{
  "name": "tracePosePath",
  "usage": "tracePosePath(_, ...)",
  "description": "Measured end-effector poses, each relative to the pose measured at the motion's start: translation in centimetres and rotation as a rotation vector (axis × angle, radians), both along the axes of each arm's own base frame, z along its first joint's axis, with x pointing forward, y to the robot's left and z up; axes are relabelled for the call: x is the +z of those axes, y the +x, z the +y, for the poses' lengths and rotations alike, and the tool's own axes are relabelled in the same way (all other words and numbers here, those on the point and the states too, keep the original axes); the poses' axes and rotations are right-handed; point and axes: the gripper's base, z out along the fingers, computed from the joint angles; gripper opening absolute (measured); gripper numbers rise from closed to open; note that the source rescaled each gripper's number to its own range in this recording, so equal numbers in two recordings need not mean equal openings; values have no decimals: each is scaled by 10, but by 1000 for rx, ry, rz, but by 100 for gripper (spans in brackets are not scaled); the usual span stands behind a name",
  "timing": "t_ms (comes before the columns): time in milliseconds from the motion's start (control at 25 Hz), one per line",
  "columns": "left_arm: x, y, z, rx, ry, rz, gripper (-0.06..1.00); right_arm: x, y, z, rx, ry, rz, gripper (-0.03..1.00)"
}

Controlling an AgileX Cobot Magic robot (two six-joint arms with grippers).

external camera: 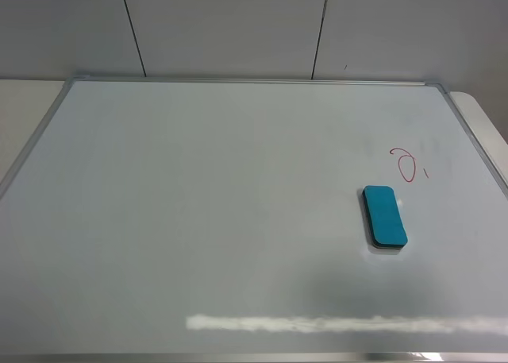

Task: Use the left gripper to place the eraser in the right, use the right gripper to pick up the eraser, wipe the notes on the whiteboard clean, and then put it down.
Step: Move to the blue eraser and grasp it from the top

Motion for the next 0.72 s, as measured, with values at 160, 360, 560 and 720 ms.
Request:
tracePosePath(160,0,0,-1,92,0,0,100,0,0,0,0,0,0,100)
tracePosePath(360,0,0,-1,155,0,0,100,0,0,0,0,0,0,100)
tracePosePath(560,0,0,-1,171,-1,0,100,0,0,0,0,0,0,100)
tracePosePath(720,0,0,-1,171,-1,0,100,0,0,0,0,0,0,100)
